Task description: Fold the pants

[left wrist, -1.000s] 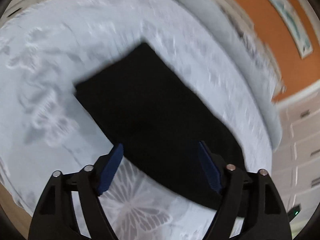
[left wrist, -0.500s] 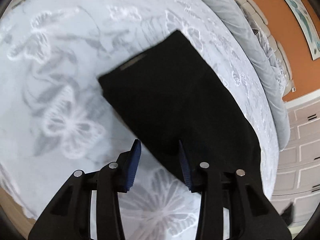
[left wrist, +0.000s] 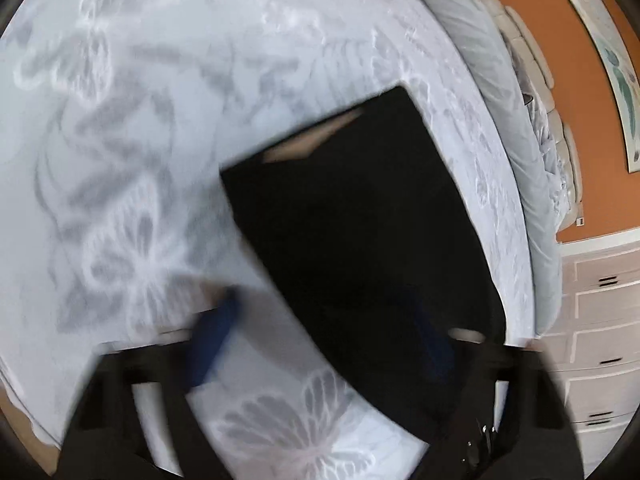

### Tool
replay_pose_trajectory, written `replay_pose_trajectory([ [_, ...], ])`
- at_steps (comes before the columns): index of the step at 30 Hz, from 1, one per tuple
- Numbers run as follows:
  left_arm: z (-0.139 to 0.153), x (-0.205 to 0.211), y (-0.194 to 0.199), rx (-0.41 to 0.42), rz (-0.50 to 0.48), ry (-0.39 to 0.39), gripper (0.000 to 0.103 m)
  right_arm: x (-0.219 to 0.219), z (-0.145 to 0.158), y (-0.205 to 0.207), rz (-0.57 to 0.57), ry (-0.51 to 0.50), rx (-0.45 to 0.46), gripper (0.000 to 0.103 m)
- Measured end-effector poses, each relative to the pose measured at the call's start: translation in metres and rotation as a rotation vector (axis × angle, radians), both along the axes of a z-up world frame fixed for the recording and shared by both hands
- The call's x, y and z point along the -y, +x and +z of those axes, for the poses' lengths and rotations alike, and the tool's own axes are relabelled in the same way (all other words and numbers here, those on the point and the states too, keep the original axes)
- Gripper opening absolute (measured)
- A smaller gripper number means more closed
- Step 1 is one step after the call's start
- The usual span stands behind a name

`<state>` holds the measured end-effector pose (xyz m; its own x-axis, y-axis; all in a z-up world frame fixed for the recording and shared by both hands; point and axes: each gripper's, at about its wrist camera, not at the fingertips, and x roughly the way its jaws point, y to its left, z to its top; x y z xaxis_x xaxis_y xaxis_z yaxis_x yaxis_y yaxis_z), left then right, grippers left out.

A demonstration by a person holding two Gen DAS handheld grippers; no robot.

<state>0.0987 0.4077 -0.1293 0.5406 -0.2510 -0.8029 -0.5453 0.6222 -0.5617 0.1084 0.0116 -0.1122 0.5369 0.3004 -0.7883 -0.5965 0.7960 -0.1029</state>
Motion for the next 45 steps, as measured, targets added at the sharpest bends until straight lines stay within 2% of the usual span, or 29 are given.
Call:
replay_pose_trajectory([
  [1, 0.002, -0.002, -0.001, 0.003, 0.008, 0.009, 0.021, 0.003, 0.005, 0.003, -0.003, 0.032, -0.011, 0.007],
  [2, 0.004, -0.006, -0.005, 0.020, 0.027, -0.006, 0.016, 0.006, 0.013, 0.001, 0.007, 0.061, -0.024, 0.007],
  [4, 0.008, -0.017, -0.019, 0.076, 0.064, -0.092, 0.013, 0.009, 0.027, -0.013, 0.067, 0.066, -0.027, 0.007],
  [6, 0.013, -0.020, -0.027, 0.076, 0.070, -0.070, 0.013, 0.009, 0.027, -0.035, 0.168, 0.011, -0.051, 0.007],
  [8, 0.010, -0.020, -0.031, 0.027, 0.066, -0.029, 0.015, 0.009, 0.004, -0.042, 0.209, -0.063, -0.143, 0.008],
  [9, 0.009, -0.019, -0.032, 0.014, 0.066, -0.034, 0.015, 0.009, 0.001, -0.042, 0.215, -0.081, -0.134, 0.009],
  [10, 0.010, -0.018, -0.034, 0.014, 0.075, -0.041, 0.015, 0.009, 0.006, -0.043, 0.226, -0.075, -0.114, 0.014],
  [11, 0.015, -0.016, -0.036, 0.031, 0.080, -0.031, 0.015, 0.011, 0.022, -0.040, 0.218, -0.043, -0.104, 0.017],
  [12, 0.027, -0.010, -0.039, 0.065, 0.079, 0.010, 0.015, 0.014, 0.035, -0.037, 0.201, 0.004, -0.091, 0.029],
  [13, 0.036, -0.005, -0.040, 0.086, 0.077, 0.052, 0.018, 0.021, 0.052, -0.033, 0.179, 0.088, -0.066, 0.052],
  [14, 0.044, 0.000, -0.043, 0.108, 0.084, 0.105, 0.021, 0.030, 0.073, -0.024, 0.143, 0.202, -0.023, 0.064],
  [15, 0.057, 0.010, -0.046, 0.132, 0.106, 0.181, 0.023, 0.036, 0.085, -0.012, 0.102, 0.276, 0.005, 0.081],
  [16, 0.064, 0.015, -0.046, 0.145, 0.123, 0.223, 0.027, 0.039, 0.091, 0.000, 0.067, 0.323, 0.006, 0.083],
  [18, 0.082, 0.029, -0.047, 0.208, 0.164, 0.325, 0.031, 0.042, 0.093, 0.043, -0.038, 0.407, -0.073, 0.080],
  [21, 0.095, 0.037, -0.043, 0.242, 0.195, 0.423, 0.041, 0.033, 0.072, 0.114, -0.161, 0.461, -0.245, 0.036],
  [22, 0.092, 0.039, -0.038, 0.227, 0.180, 0.441, 0.047, 0.027, 0.061, 0.130, -0.192, 0.452, -0.300, 0.034],
  [24, 0.082, 0.039, -0.025, 0.173, 0.150, 0.433, 0.051, 0.008, 0.031, 0.162, -0.221, 0.377, -0.421, 0.035],
  [26, 0.060, 0.029, -0.023, 0.103, 0.132, 0.357, 0.051, -0.005, 0.009, 0.170, -0.204, 0.314, -0.489, 0.037],
  [27, 0.049, 0.021, -0.020, 0.068, 0.125, 0.301, 0.051, -0.016, 0.003, 0.167, -0.173, 0.290, -0.494, 0.033],
  [28, 0.043, 0.016, -0.021, 0.055, 0.126, 0.266, 0.051, -0.027, 0.003, 0.162, -0.133, 0.266, -0.462, 0.004],
  [30, 0.035, 0.005, -0.024, 0.057, 0.150, 0.206, 0.051, -0.041, 0.013, 0.159, -0.103, 0.243, -0.376, 0.005],
  [33, 0.038, -0.011, -0.028, 0.065, 0.198, 0.236, 0.051, -0.029, 0.032, 0.180, -0.184, 0.335, -0.266, 0.005],
  [35, 0.037, -0.017, -0.031, 0.058, 0.204, 0.241, 0.055, -0.020, 0.014, 0.201, -0.259, 0.327, -0.302, 0.005],
  [36, 0.035, -0.020, -0.034, 0.057, 0.204, 0.220, 0.057, -0.021, -0.002, 0.206, -0.278, 0.283, -0.356, 0.005],
  [37, 0.031, -0.024, -0.040, 0.057, 0.205, 0.178, 0.061, -0.024, -0.005, 0.203, -0.283, 0.258, -0.345, 0.009],
  [38, 0.028, -0.028, -0.045, 0.058, 0.206, 0.144, 0.062, -0.026, 0.003, 0.194, -0.289, 0.259, -0.294, 0.012],
  [40, 0.022, -0.034, -0.052, 0.062, 0.203, 0.081, 0.064, -0.029, 0.026, 0.172, -0.315, 0.263, -0.164, 0.047],
  [42, 0.018, -0.034, -0.052, 0.064, 0.174, 0.043, 0.068, -0.034, 0.045, 0.147, -0.272, 0.310, -0.073, 0.050],
  [45, 0.005, -0.027, -0.039, 0.035, 0.096, -0.008, 0.069, -0.041, 0.057, 0.121, -0.220, 0.370, -0.092, 0.050],
])
